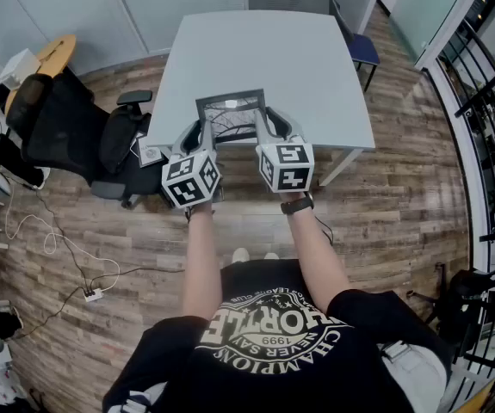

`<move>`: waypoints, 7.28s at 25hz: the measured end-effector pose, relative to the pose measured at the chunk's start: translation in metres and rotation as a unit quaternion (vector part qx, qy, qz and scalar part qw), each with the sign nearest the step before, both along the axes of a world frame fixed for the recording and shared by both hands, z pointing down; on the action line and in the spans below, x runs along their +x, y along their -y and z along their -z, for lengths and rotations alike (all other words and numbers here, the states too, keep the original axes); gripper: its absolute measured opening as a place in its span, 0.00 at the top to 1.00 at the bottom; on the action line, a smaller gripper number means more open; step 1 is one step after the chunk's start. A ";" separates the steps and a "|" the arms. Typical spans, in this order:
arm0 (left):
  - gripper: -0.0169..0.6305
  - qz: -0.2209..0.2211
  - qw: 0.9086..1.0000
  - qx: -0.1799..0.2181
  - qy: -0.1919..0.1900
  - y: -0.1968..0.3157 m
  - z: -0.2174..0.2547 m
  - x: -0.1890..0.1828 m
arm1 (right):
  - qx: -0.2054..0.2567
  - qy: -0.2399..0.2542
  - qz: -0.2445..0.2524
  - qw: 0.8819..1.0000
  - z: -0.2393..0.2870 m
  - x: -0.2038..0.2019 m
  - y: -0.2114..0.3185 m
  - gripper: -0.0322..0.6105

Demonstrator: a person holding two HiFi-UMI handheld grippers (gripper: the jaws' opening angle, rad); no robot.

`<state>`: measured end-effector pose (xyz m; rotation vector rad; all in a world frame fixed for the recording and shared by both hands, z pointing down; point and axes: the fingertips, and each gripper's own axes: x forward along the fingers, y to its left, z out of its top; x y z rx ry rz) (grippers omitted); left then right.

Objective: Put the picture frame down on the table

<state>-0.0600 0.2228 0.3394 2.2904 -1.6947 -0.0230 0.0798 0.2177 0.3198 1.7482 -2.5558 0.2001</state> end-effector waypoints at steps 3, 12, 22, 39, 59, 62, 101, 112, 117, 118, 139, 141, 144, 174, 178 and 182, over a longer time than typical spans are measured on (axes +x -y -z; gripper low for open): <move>0.87 0.002 1.000 -0.001 0.000 -0.005 -0.002 0.011 | 0.000 -0.003 0.004 1.000 -0.002 0.011 -0.003 0.85; 0.87 0.002 1.000 -0.004 0.012 -0.018 -0.007 0.044 | -0.017 0.007 0.008 1.000 -0.014 0.044 -0.015 0.85; 0.87 0.003 1.000 -0.023 0.012 0.003 -0.028 0.059 | -0.036 0.011 0.024 0.999 -0.039 0.059 0.011 0.84; 0.87 -0.038 0.999 -0.014 -0.010 0.226 -0.025 0.035 | -0.026 0.007 -0.011 1.000 -0.032 0.035 0.210 0.84; 0.87 -0.025 0.998 -0.058 -0.029 0.392 -0.069 -0.070 | -0.069 0.004 0.005 0.998 -0.071 -0.070 0.384 0.84; 0.87 -0.017 0.997 -0.069 -0.030 0.410 -0.082 -0.075 | -0.080 0.003 0.012 0.997 -0.083 -0.075 0.406 0.84; 0.86 0.044 0.955 -0.292 -0.030 0.639 -0.330 -0.088 | -0.312 0.006 0.047 0.949 -0.346 -0.090 0.662 0.84; 0.86 0.034 0.948 -0.315 -0.022 0.669 -0.374 -0.074 | -0.334 0.005 0.031 0.942 -0.390 -0.076 0.690 0.84; 0.86 0.033 0.945 -0.323 -0.025 0.674 -0.389 -0.073 | -0.342 0.004 0.029 0.939 -0.403 -0.075 0.695 0.84; 0.86 0.034 0.945 -0.325 -0.025 0.675 -0.392 -0.073 | -0.343 0.001 0.030 0.939 -0.405 -0.076 0.696 0.84; 0.86 0.025 0.941 -0.337 -0.012 0.679 -0.407 -0.061 | -0.347 -0.057 0.057 0.934 -0.421 -0.069 0.701 0.83; 0.86 0.018 0.941 -0.337 -0.013 0.674 -0.400 -0.058 | -0.348 -0.059 0.055 0.934 -0.417 -0.066 0.695 0.83; 0.86 0.011 0.945 -0.325 -0.011 0.663 -0.382 -0.053 | -0.340 -0.050 0.048 0.938 -0.406 -0.062 0.683 0.83; 0.92 -0.015 0.999 -0.039 0.019 0.454 -0.093 -0.055 | -0.048 -0.020 0.018 0.998 -0.104 -0.057 0.454 0.92; 0.96 -0.012 1.000 -0.018 0.021 0.430 -0.080 -0.056 | -0.035 -0.027 0.008 0.999 -0.094 -0.050 0.428 0.95; 0.96 -0.012 0.999 0.002 0.044 0.416 -0.069 -0.054 | -0.017 -0.036 -0.001 0.999 -0.083 -0.045 0.413 0.95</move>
